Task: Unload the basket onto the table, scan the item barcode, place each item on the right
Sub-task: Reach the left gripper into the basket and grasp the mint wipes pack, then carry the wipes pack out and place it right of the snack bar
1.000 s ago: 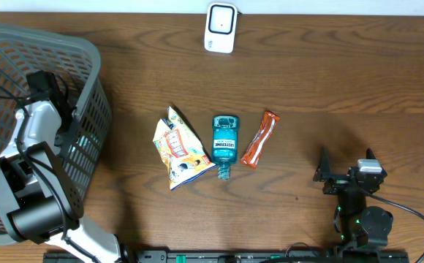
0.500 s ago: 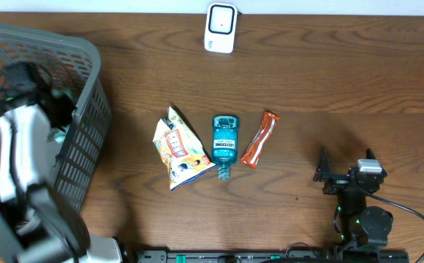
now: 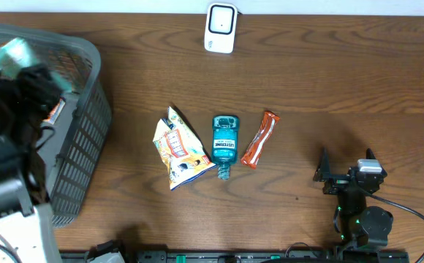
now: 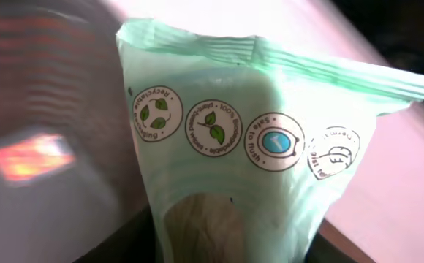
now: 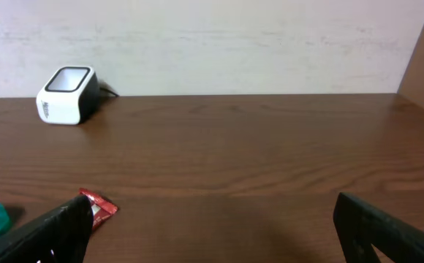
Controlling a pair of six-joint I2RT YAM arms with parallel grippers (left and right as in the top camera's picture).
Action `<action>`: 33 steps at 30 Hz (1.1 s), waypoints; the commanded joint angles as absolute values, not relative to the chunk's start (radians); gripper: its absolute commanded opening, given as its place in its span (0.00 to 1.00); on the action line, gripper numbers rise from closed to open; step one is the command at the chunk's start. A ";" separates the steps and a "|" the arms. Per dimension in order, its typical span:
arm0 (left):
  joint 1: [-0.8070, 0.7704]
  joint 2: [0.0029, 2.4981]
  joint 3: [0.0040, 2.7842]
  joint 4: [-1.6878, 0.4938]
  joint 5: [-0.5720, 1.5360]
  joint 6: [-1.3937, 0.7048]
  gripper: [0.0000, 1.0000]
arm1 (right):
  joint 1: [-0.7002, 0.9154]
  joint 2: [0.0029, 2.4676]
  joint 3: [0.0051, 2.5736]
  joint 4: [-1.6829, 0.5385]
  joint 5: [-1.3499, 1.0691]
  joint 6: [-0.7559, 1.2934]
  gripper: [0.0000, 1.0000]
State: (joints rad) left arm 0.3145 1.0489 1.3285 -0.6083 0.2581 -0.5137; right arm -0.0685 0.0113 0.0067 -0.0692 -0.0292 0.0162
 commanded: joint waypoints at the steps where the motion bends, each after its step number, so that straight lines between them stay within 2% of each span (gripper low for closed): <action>1: 0.163 1.052 1.333 -0.592 0.372 -0.553 0.48 | -0.064 0.007 0.006 -0.073 -0.028 0.029 0.99; 7: -0.155 1.169 1.333 -0.579 0.267 -0.547 0.47 | -0.064 0.007 0.006 -0.072 -0.028 0.029 0.99; 11: -0.359 1.346 1.333 -0.519 0.249 -0.547 0.47 | -0.064 0.007 0.006 -0.073 -0.028 0.029 0.99; 15: -0.492 1.526 1.333 -0.452 0.250 -0.547 0.47 | -0.064 0.007 0.006 -0.073 -0.028 0.029 0.99; 23: -0.672 1.789 1.333 -0.332 0.353 -0.520 0.48 | -0.064 0.007 0.006 -0.072 -0.028 0.029 0.99; 33: -0.810 1.868 1.333 -0.300 0.382 -0.344 0.47 | -0.064 0.007 0.006 -0.072 -0.028 0.029 0.99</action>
State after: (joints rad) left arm -0.7891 1.8462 1.3281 -0.3023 0.3679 -0.4225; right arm -0.0685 0.0113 0.0067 -0.0692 -0.0292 0.0162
